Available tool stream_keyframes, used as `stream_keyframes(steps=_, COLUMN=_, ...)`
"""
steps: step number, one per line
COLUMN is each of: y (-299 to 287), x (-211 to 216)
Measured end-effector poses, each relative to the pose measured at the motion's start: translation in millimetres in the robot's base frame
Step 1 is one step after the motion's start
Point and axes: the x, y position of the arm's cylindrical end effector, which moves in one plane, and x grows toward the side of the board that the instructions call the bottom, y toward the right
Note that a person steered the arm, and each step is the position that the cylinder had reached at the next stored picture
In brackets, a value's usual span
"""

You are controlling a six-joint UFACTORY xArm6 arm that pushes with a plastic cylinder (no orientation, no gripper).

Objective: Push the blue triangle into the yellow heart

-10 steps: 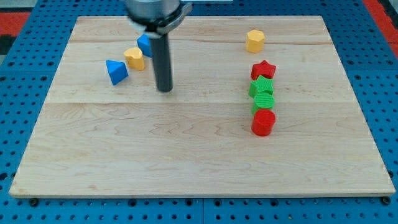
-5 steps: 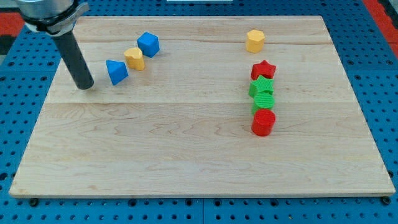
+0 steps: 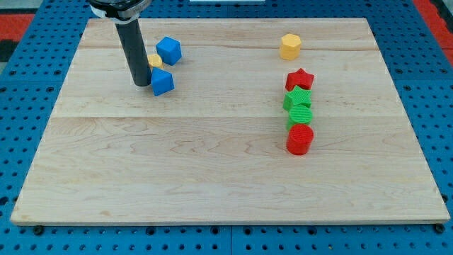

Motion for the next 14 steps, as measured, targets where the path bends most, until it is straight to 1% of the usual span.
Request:
stream_keyframes(steps=1, y=-10, x=0)
stream_keyframes(steps=2, y=-20, x=-36)
stream_keyframes(steps=3, y=-21, x=-42)
stream_keyframes(steps=4, y=-17, x=-16)
stream_keyframes(steps=5, y=-5, x=-10)
stream_keyframes(steps=6, y=12, x=-15)
stream_keyframes(steps=7, y=16, x=-15)
stream_keyframes(steps=8, y=-6, x=-15)
stream_keyframes(steps=9, y=-7, x=19)
stream_keyframes(steps=10, y=-6, x=80)
stream_keyframes(steps=11, y=56, x=85)
stream_keyframes(steps=12, y=80, x=64)
stream_keyframes(steps=13, y=77, x=31)
stream_keyframes(steps=14, y=59, x=15)
